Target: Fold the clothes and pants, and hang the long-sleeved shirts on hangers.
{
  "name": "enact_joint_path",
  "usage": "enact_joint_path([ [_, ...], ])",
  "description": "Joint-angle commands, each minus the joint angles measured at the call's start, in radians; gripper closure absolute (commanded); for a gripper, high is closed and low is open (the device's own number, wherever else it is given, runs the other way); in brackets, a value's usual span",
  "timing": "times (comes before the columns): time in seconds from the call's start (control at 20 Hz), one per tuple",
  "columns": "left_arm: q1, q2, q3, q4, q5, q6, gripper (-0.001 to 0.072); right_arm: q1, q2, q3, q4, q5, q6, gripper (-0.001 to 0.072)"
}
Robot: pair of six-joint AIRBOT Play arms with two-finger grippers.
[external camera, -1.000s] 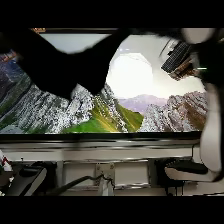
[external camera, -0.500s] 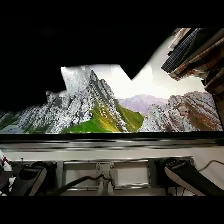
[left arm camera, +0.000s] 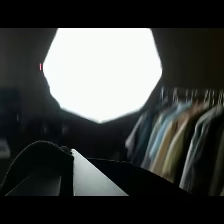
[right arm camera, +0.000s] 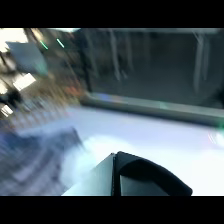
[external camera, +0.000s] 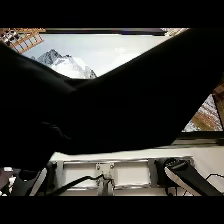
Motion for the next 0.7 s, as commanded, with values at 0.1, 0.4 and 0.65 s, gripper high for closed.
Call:
enact_joint_path([
  [0.1,0.000,-0.327,0.000,0.029,-0.250,0.000,0.0697,0.000,-0.164,-0.164,-0.139,0.018,0.000,0.0686],
  [0.4,0.000,-0.876,0.000,0.128,-0.041,0.000,0.0697,0.000,-0.557,-0.288,-0.240,-0.243,0.045,0.0686],
  [0.65,0.000,-1.161,0.001,-0.129,0.352,0.000,0.0402,-0.058,-0.859,-0.195,-0.265,-0.510,0.331,0.0402],
])
